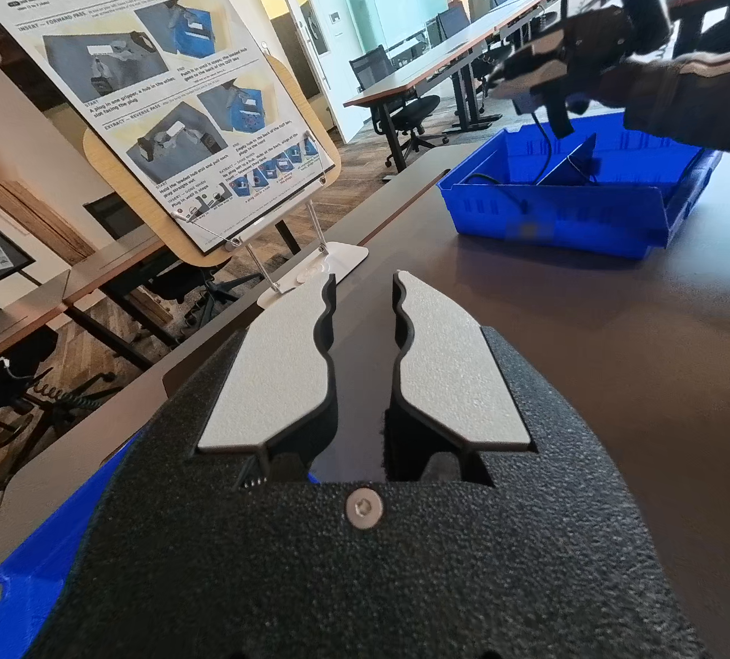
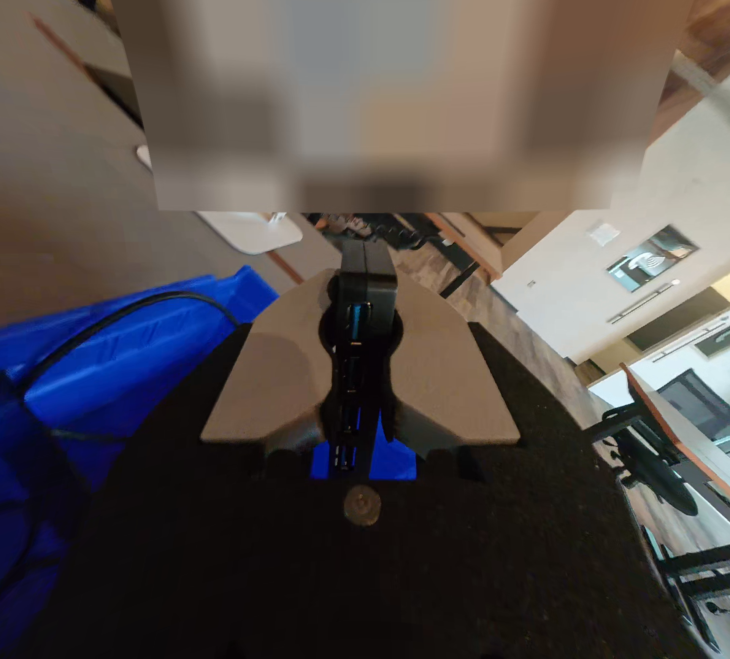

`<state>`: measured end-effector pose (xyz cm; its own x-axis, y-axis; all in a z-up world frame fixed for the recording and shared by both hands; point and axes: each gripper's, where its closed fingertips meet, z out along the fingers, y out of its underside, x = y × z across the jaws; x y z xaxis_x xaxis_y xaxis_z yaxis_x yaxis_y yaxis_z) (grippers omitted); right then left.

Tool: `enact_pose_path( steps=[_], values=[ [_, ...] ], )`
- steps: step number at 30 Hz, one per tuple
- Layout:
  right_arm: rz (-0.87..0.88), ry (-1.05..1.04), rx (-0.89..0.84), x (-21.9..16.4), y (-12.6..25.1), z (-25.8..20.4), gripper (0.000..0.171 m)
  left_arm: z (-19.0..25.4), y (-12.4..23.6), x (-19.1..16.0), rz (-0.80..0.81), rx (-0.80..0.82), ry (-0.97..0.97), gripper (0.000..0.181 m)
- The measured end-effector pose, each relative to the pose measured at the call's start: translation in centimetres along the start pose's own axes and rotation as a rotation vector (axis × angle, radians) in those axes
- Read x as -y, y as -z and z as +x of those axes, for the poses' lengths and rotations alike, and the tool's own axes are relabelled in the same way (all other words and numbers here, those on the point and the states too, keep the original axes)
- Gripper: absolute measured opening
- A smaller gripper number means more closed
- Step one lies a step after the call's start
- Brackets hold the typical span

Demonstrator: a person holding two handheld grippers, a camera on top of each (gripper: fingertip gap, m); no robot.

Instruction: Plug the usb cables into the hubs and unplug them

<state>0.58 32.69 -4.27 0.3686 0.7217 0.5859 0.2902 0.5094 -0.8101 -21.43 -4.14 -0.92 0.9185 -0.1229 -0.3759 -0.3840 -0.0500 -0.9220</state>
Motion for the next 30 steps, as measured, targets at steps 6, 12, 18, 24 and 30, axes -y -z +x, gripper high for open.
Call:
enact_pose_path(
  steps=[6,12,18,24,30],
  values=[
    [-0.216,0.062,0.183,-3.9,-0.6,-3.0,0.020,0.0,-0.1,-0.2,-0.007,0.002,-0.006,0.027],
    [-0.398,0.018,0.302,-6.3,-0.4,-4.6,0.037,-0.6,0.2,-0.1,0.003,0.022,0.006,0.032],
    [-0.382,-0.042,0.343,-4.7,0.1,-5.4,0.063,-1.9,1.3,0.7,0.072,0.045,0.086,0.049],
    [-0.230,-0.144,0.300,0.1,0.8,-4.6,0.087,-4.0,2.8,0.5,0.082,0.122,0.117,0.062],
    [-0.096,-0.300,0.185,5.1,3.2,-2.9,0.083,-6.8,5.4,-0.2,0.067,0.244,0.123,0.064]
  ],
)
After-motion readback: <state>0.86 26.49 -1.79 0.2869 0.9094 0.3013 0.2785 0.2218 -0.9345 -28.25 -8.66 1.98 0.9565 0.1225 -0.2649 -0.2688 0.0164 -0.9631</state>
